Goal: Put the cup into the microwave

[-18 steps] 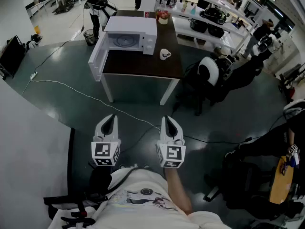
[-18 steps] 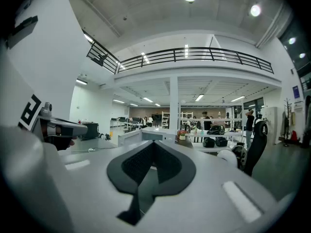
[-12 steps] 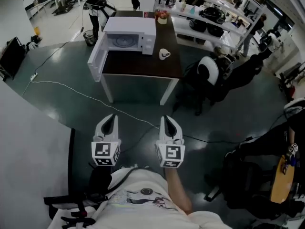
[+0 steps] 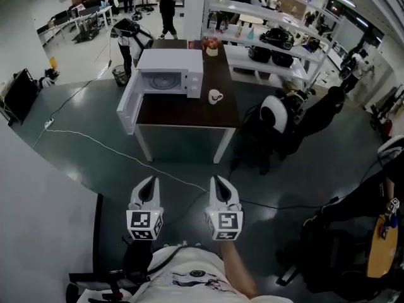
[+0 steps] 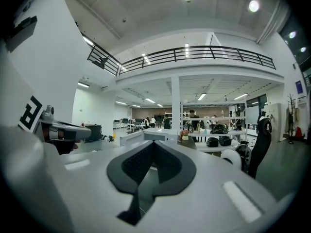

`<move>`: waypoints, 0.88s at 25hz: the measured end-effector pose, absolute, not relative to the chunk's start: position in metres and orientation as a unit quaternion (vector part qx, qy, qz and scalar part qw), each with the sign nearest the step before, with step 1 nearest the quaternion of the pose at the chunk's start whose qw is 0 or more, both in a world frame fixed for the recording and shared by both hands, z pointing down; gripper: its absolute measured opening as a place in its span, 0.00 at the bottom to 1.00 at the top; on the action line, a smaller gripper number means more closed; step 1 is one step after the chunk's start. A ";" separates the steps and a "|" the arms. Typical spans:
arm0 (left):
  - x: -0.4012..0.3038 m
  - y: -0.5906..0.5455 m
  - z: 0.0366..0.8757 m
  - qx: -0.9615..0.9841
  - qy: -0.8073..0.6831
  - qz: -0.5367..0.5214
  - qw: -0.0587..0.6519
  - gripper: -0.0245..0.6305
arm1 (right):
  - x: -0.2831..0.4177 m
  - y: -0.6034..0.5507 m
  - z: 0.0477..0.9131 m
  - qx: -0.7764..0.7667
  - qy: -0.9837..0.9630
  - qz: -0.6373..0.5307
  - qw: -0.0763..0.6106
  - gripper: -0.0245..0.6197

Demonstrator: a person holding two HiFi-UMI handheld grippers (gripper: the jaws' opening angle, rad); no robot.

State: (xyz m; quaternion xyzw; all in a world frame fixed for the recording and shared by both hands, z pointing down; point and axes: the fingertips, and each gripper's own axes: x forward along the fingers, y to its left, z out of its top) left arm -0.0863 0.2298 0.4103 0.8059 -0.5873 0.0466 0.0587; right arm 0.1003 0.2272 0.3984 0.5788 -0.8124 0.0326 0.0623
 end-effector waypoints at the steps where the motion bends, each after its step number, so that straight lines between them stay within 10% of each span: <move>1: -0.085 0.227 0.410 0.805 -0.588 0.046 0.059 0.03 | 0.102 0.224 0.396 0.579 -0.812 0.031 0.061 0.04; 22: -0.034 0.238 0.430 0.806 -0.583 0.066 0.081 0.03 | 0.114 0.219 0.404 0.543 -0.836 0.048 0.066 0.04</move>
